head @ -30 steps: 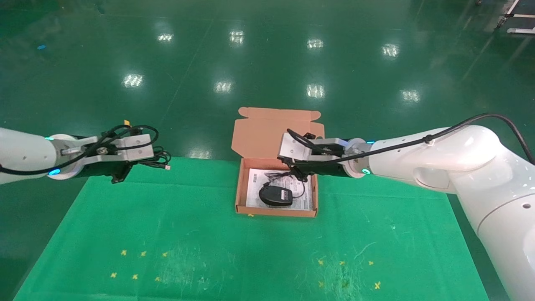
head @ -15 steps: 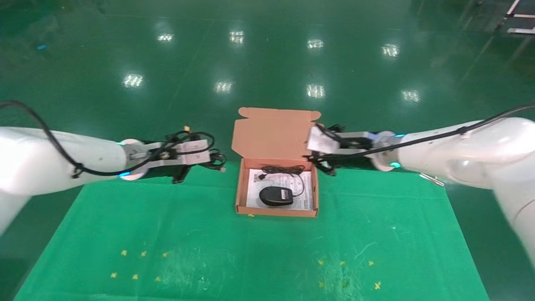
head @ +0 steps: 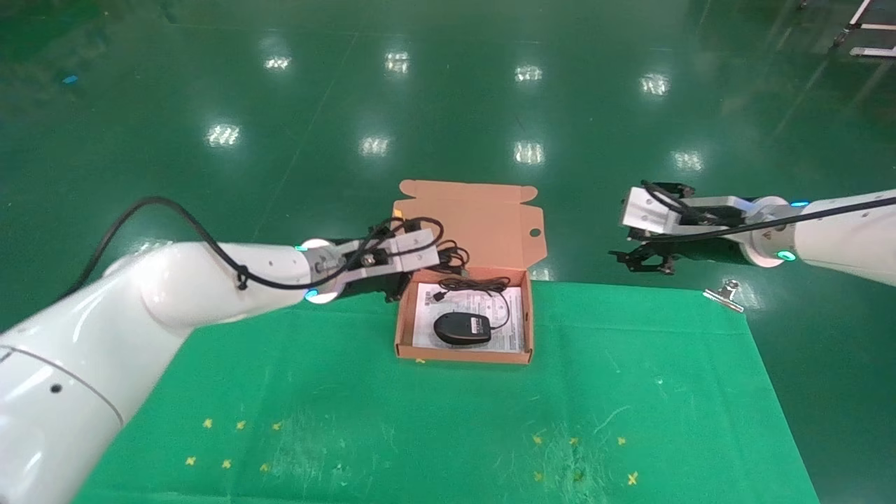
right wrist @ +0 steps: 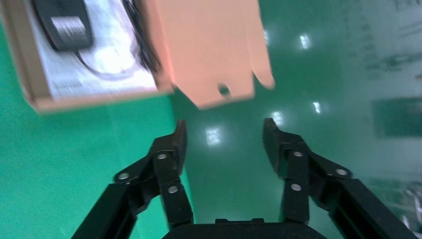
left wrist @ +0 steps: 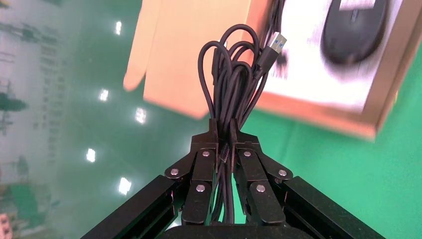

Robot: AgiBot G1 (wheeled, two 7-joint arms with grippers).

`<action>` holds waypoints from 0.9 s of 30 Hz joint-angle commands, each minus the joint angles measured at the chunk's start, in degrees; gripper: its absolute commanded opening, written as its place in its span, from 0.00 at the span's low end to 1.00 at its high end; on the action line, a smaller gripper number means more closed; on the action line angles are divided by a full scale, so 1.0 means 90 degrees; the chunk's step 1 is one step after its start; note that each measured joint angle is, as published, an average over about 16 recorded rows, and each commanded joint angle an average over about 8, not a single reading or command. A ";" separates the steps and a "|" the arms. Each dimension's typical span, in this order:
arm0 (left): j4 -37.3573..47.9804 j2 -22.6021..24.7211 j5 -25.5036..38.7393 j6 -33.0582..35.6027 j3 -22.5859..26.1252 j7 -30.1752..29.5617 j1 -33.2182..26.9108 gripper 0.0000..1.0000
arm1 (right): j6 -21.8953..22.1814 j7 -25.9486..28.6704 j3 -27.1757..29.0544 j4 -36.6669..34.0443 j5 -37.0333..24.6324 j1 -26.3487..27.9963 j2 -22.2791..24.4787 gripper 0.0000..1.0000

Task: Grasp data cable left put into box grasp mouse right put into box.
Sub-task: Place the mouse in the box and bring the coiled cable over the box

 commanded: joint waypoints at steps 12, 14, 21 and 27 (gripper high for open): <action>0.0450 0.0336 -0.2429 -0.0557 0.0541 0.1435 0.0199 0.38 | -0.0296 0.0008 -0.0023 0.0046 -0.0069 0.0215 0.0563 1.00; 0.0483 0.0340 -0.2646 -0.0574 0.0635 0.1518 0.0213 0.62 | -0.0310 0.0016 -0.0026 0.0059 -0.0072 0.0222 0.0588 1.00; 0.0522 0.0339 -0.2780 -0.0583 0.0708 0.1557 0.0233 1.00 | -0.0319 0.0024 -0.0029 0.0071 -0.0074 0.0227 0.0601 1.00; 0.0439 0.0278 -0.2693 -0.0553 0.0667 0.1526 0.0228 1.00 | -0.0314 0.0022 -0.0027 0.0072 -0.0073 0.0219 0.0583 1.00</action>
